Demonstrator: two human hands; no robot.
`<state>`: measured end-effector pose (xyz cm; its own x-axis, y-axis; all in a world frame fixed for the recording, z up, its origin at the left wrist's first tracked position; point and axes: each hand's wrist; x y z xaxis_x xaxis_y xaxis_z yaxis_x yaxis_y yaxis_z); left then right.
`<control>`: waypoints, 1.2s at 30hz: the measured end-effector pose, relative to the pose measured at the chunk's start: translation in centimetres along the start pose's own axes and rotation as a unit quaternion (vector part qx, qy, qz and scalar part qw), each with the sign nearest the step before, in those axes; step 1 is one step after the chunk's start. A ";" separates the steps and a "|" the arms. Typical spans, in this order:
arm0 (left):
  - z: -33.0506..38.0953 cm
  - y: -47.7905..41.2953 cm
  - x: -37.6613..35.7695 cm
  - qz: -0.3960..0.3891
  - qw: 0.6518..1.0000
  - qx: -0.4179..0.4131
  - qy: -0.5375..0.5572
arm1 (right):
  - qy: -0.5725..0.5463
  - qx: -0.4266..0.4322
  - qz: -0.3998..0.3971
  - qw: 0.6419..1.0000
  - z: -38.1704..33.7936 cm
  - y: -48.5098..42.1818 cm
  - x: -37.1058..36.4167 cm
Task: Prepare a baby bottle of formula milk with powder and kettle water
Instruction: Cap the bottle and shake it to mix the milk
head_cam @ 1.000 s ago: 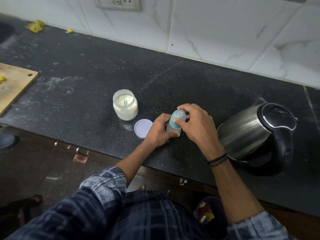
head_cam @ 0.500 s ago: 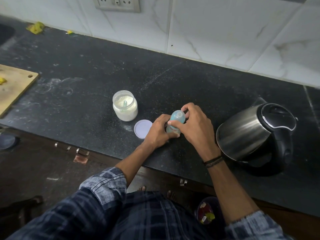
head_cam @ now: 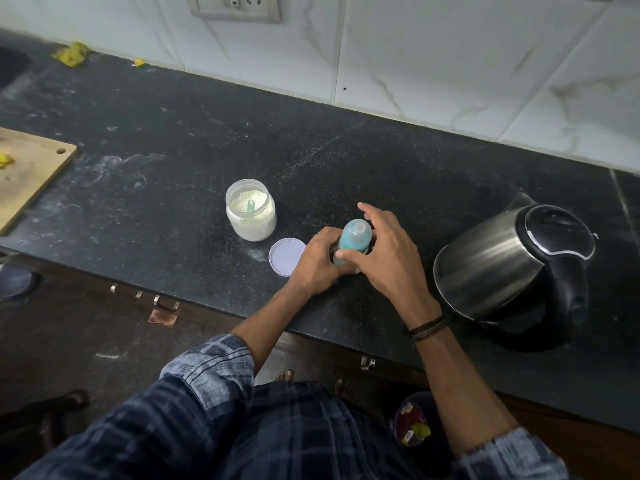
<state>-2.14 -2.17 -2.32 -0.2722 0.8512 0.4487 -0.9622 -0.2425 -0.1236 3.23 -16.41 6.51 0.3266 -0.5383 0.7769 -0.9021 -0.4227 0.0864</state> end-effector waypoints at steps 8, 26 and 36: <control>-0.1 0.0 0.0 -0.004 1.000 -0.001 -0.002 | 0.005 0.002 0.052 0.999 0.3 0.3 -1.1; -0.5 0.0 -0.3 0.001 1.000 -0.017 -0.014 | -0.040 -0.004 0.090 0.995 1.2 0.5 -3.4; -0.6 0.1 -0.3 0.002 1.000 -0.018 -0.014 | -0.088 0.036 0.027 0.995 2.8 0.0 -2.8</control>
<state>-2.18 -2.16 -2.96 -0.2759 0.8368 0.4729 -0.9609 -0.2279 -0.1573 3.14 -16.93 2.59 0.3283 -0.6784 0.6572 -0.8995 -0.4369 -0.0016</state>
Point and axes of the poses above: each hand's wrist, its own y-axis away from the middle knuckle, its own x-axis out of the back of the hand, z = x × y, and after that the axes turned 7 degrees about -x, right-handed
